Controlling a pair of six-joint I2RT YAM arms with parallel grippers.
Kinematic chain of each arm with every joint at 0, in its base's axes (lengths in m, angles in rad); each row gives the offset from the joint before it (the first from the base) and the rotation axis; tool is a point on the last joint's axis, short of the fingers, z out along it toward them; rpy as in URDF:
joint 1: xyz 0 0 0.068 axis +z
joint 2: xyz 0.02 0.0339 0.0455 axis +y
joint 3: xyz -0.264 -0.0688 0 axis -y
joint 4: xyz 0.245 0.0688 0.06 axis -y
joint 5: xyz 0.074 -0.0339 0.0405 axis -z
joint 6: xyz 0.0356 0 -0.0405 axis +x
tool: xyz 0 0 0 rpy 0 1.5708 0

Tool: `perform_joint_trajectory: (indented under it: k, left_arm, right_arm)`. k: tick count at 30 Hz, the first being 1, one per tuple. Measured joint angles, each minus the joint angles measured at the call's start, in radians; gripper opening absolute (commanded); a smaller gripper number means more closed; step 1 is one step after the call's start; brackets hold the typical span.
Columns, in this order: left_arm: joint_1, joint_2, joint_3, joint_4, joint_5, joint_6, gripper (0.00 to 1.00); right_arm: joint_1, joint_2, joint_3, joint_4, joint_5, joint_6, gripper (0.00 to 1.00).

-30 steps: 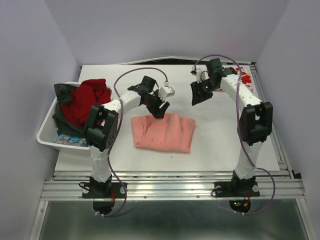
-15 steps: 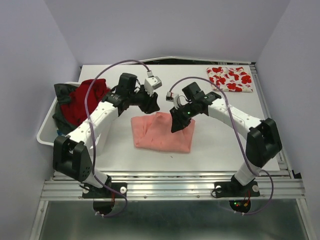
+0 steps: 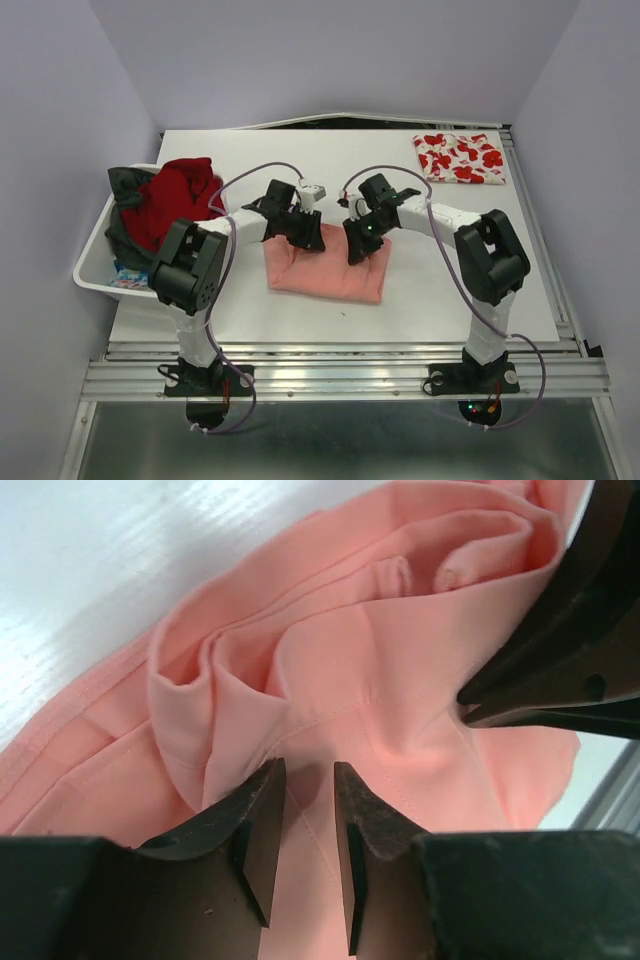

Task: Fold and stack the skirts
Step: Fold the skirt, then neatly place the folded skirt to the corner

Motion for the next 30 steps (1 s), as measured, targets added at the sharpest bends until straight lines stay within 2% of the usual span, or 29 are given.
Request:
perform_joint_trajectory:
  k: [4, 9, 10, 11, 12, 14, 15, 16, 18, 21, 24, 27, 29, 30]
  left_arm:
    - [-0.002, 0.063, 0.038, 0.057, -0.046, -0.052, 0.39]
    - [-0.009, 0.159, 0.179, 0.064, -0.090, -0.057, 0.53]
    - [-0.010, 0.170, 0.203, 0.062, -0.108, -0.051, 0.56]
    - [-0.010, 0.172, 0.218, 0.056, -0.131, -0.039, 0.66]
    - [-0.010, 0.171, 0.227, 0.049, -0.147, -0.031, 0.71]
    - [-0.009, 0.159, 0.240, 0.033, -0.193, 0.006, 0.85]
    - [-0.010, 0.138, 0.239, 0.017, -0.223, 0.036, 0.98]
    - [-0.010, 0.110, 0.237, -0.008, -0.254, 0.068, 0.99]
    - [-0.009, 0.018, 0.227, -0.045, -0.311, 0.117, 0.99]
    - [-0.006, -0.150, 0.213, -0.074, -0.349, 0.159, 0.99]
    - [0.001, -0.331, 0.183, -0.073, -0.354, 0.142, 0.99]
    - [0.002, -0.457, 0.138, -0.083, -0.357, 0.048, 0.98]
    - [0.002, -0.479, 0.108, -0.093, -0.365, -0.025, 0.92]
    - [0.004, -0.486, 0.068, -0.083, -0.372, -0.067, 0.81]
  right_arm:
    - [-0.044, 0.043, 0.002, 0.010, 0.068, 0.010, 0.17]
    - [-0.100, 0.108, 0.104, 0.005, 0.106, 0.006, 0.22]
    - [-0.108, 0.120, 0.134, 0.003, 0.119, 0.000, 0.28]
    - [-0.112, 0.124, 0.151, 0.002, 0.131, -0.005, 0.32]
    - [-0.119, 0.127, 0.178, -0.004, 0.147, -0.014, 0.47]
    - [-0.130, 0.123, 0.219, -0.020, 0.167, -0.021, 0.59]
    - [-0.134, 0.117, 0.232, -0.027, 0.174, -0.027, 0.62]
    - [-0.142, 0.098, 0.240, -0.035, 0.183, -0.029, 0.72]
    - [-0.156, 0.050, 0.240, -0.058, 0.197, -0.026, 0.82]
    - [-0.188, -0.093, 0.209, -0.073, 0.210, 0.011, 0.93]
    - [-0.214, -0.234, 0.148, -0.071, 0.217, 0.072, 0.95]
    - [-0.242, -0.301, 0.083, -0.069, 0.211, 0.135, 0.95]
    - [-0.255, -0.291, 0.028, -0.054, 0.205, 0.170, 0.92]
    - [-0.263, -0.271, -0.001, -0.050, 0.203, 0.186, 0.90]
